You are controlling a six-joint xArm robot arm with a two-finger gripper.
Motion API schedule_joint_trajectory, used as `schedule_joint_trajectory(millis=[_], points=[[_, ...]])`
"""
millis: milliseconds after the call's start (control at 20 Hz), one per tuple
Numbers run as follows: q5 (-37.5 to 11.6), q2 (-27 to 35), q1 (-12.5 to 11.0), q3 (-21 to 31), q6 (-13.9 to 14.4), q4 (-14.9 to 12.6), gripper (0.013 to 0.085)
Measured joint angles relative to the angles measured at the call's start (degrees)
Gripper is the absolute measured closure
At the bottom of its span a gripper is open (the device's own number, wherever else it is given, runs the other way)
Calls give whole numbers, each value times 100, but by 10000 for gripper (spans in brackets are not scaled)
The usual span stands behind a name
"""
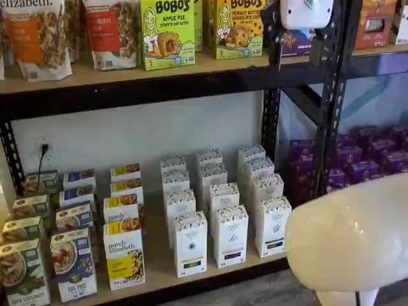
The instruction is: Pick up the white box with a green strip in the middle, on the bottom shelf, the sixth box from the left
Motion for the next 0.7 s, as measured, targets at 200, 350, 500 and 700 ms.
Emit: schedule_joint_trajectory(millis=[200,350,500,700], points=[[-116,-63,130,61,74,-203,130],[-112,-47,102,71,45,-219,130],[-252,-74,132,217,39,-370,130],[-710,-146,-80,604,-141,-355,130]])
